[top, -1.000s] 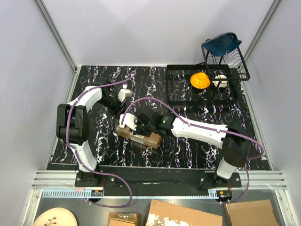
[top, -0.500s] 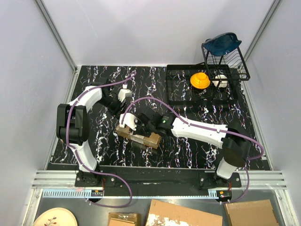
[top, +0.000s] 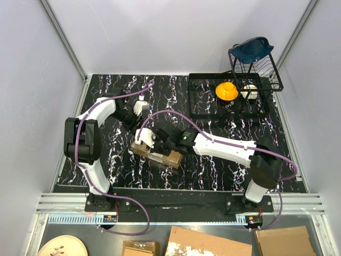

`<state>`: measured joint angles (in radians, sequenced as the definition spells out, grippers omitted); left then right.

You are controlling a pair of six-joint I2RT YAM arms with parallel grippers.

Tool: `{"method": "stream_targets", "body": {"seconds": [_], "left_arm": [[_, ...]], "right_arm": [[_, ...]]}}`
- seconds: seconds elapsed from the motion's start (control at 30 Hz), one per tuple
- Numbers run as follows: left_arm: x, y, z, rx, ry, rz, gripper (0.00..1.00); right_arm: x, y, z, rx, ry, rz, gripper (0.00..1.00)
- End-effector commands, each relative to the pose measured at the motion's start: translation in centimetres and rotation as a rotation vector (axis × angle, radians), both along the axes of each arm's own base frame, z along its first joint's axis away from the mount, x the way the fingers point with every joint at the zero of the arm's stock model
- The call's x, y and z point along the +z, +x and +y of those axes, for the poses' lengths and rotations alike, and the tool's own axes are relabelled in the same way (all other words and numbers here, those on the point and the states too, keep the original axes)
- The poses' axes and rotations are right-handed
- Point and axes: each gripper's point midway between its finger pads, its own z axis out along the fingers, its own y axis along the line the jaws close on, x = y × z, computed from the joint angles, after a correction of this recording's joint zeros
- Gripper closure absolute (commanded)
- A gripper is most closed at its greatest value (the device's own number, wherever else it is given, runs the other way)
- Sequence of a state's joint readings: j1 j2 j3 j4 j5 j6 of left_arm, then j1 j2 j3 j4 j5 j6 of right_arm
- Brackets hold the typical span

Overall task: Unpack the express box
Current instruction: Cut the express box at the center of the board.

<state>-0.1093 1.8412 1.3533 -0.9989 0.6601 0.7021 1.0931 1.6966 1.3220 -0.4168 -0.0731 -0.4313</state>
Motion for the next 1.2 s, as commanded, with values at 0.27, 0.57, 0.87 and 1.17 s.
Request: {"method": "stream_targets", "body": {"seconds": [0.27, 0.57, 0.87, 1.17], "left_arm": [[-1.1, 0.4, 1.2, -0.022, 0.041, -0.028, 0.44], [-1.1, 0.5, 1.2, -0.022, 0.039, -0.029, 0.44], [-0.8, 0.5, 1.1, -0.023, 0.035, -0.033, 0.44], [-0.6, 0.3, 1.1, -0.021, 0.034, -0.032, 0.44]], "right_arm": [[0.2, -0.3, 1.1, 0.002, 0.024, 0.018, 1.0], [-0.6, -0.8, 1.3, 0.025, 0.006, 0.051, 1.0], [-1.7, -1.3, 1.5, 0.032, -0.01, 0.099, 1.0], [-2.9, -2.0, 0.9, 0.013, -0.038, 0.147, 1.0]]}}
